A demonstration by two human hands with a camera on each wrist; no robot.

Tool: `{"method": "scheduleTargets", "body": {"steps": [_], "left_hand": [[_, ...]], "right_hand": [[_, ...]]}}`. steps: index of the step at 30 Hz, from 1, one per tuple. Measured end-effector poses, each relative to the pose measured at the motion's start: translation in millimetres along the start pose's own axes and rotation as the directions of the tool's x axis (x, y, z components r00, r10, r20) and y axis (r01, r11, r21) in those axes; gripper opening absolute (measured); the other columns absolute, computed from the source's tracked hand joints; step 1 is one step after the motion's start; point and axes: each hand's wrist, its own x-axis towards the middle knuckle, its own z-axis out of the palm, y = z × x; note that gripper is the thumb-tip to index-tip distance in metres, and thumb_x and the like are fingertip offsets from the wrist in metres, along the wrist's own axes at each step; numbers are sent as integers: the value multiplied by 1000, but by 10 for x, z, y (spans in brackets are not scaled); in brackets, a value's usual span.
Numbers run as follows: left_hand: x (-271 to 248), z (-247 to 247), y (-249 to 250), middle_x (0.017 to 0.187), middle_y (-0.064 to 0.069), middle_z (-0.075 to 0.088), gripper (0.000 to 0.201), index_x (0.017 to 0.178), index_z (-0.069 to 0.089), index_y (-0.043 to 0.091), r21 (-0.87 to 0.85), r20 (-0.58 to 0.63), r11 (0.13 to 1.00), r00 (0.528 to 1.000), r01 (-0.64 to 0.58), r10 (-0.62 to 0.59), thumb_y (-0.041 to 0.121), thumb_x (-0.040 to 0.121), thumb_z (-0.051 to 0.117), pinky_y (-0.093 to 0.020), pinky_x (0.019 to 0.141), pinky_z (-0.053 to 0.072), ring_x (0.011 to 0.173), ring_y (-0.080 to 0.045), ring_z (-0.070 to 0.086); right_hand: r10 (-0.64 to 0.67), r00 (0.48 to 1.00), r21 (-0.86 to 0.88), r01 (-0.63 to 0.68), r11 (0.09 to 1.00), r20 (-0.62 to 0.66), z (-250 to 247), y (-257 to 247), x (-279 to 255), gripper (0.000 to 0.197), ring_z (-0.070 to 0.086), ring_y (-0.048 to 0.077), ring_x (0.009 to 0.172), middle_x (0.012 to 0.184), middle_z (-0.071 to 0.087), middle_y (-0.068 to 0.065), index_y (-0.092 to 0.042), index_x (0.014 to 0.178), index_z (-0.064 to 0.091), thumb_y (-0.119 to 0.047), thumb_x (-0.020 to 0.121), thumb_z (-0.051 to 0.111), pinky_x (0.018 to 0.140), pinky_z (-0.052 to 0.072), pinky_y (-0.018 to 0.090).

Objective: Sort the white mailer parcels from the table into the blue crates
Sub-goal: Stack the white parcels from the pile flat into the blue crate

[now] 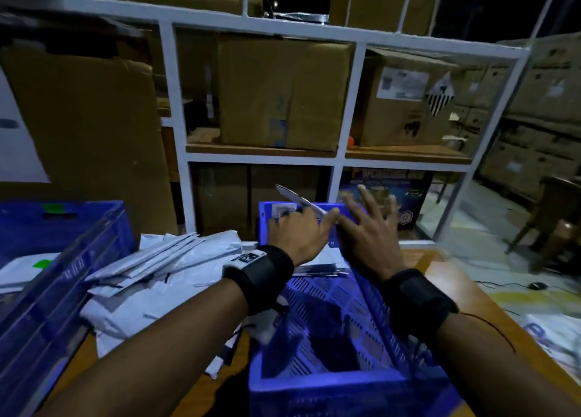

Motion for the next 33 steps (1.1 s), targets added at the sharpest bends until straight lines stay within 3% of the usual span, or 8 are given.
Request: {"method": "scheduleTargets", "body": {"steps": [5,10,13,19,23,26,30,33], "left_hand": [[289,178,245,123,-21,63,47,122,60,5,-300,38,934,981,193,-190,39,105,32,-41,92,46,114,-38,58],[315,213,265,119,-23,64,31,118,58,5,-240,-46,950,976,198,-215,25,105,38,-39,85,44,114,-41,57],[285,329,167,120,-25,63,27,123,53,6,-46,-71,983,981,178,-181,16,101,40,-45,86,45,112,-45,57],[212,552,104,110,-20,66,23,120,53,11,169,-27,985,1000,-12,16,12,99,45,-46,81,45,102,-43,62],[182,624,131,122,-14,61,36,128,49,10,298,76,952,996,-72,51,0,94,47,-48,99,40,110,-37,59],[192,716,106,124,-11,57,40,127,49,12,332,138,940,990,-81,37,-4,90,49,-54,107,34,111,-34,59],[196,923,0,130,-11,55,39,131,47,10,368,192,930,980,-24,-50,5,93,54,-56,109,31,118,-35,56],[216,1092,-113,134,-16,53,42,135,47,4,430,211,903,971,9,-110,6,94,54,-56,114,26,126,-36,51]], "right_hand": [[-259,961,52,255,966,96,170,-32,-9,47,28,40,144,143,52,12,-22,127,62,-34,83,50,100,20,79],[-196,967,136,174,975,165,199,59,33,60,16,39,148,158,32,9,-23,139,52,-51,89,34,106,16,75],[-152,974,81,140,987,170,163,141,113,65,5,39,150,162,18,13,-13,146,40,-37,86,54,109,18,72],[-79,966,68,64,996,246,155,209,306,83,-14,41,148,163,-8,18,-11,155,2,-22,92,55,114,3,68],[-187,847,34,197,980,497,273,195,424,50,11,36,148,155,28,14,-16,141,41,-24,93,55,113,8,67],[-182,768,81,168,982,614,392,141,421,24,48,30,127,124,59,9,-17,117,58,-14,94,49,112,22,61],[-113,725,72,88,994,679,655,98,302,26,56,30,116,122,61,9,-19,117,61,-16,98,43,106,34,52],[-65,704,62,30,998,708,916,131,160,28,49,29,125,125,60,11,-17,120,58,-19,102,37,109,27,58]]}}
